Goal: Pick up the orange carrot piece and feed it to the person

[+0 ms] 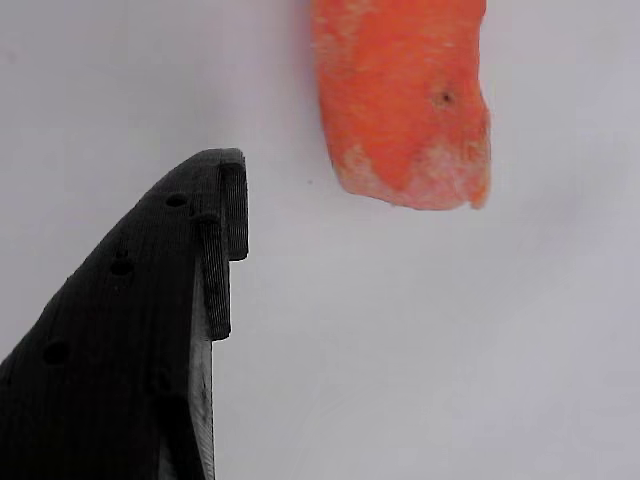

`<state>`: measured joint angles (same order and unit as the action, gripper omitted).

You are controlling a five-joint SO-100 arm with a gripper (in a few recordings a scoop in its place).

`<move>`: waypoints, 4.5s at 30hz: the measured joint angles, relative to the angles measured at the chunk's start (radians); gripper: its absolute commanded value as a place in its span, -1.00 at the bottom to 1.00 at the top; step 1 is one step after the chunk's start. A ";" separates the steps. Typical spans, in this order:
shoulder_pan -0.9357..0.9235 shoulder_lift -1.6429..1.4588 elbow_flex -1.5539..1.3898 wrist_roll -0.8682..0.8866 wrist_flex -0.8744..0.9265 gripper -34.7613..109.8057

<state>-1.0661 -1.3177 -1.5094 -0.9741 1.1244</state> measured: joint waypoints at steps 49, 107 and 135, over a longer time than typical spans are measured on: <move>0.017 0.077 0.040 0.011 0.002 -0.55; 0.509 0.146 1.048 0.000 0.002 -0.57; 0.762 0.571 1.746 -0.006 -0.058 -0.57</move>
<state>-0.3037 -0.7470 0.2362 -0.9802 1.0661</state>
